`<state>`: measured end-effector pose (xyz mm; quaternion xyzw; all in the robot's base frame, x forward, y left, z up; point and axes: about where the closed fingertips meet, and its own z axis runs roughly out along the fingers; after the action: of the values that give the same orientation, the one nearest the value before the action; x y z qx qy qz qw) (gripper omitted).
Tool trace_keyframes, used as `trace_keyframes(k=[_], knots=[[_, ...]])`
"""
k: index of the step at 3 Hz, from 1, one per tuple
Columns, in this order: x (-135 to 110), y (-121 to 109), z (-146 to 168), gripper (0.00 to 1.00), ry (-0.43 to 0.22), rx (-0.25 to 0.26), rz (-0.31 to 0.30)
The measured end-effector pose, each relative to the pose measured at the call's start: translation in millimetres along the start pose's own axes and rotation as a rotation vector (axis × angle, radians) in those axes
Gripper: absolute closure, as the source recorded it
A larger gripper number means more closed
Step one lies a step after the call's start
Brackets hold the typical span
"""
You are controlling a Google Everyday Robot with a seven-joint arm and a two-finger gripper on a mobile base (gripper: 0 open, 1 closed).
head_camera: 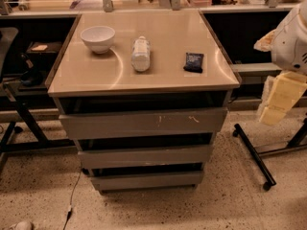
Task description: Open bottom drawer
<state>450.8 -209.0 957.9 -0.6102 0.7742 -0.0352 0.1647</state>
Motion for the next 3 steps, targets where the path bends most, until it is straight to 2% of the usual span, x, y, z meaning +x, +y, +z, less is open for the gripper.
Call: trace_keyframes(k=[1,2,3], knots=[[-3.8,8.5,35.0,0.0,0.007,-0.049,-0.016],[-3.8,11.7,42.9,0.0,0.011,-0.062,-0.019],[-15.5,56.8,105.6,0.0,-0.063,-0.199,0.028]])
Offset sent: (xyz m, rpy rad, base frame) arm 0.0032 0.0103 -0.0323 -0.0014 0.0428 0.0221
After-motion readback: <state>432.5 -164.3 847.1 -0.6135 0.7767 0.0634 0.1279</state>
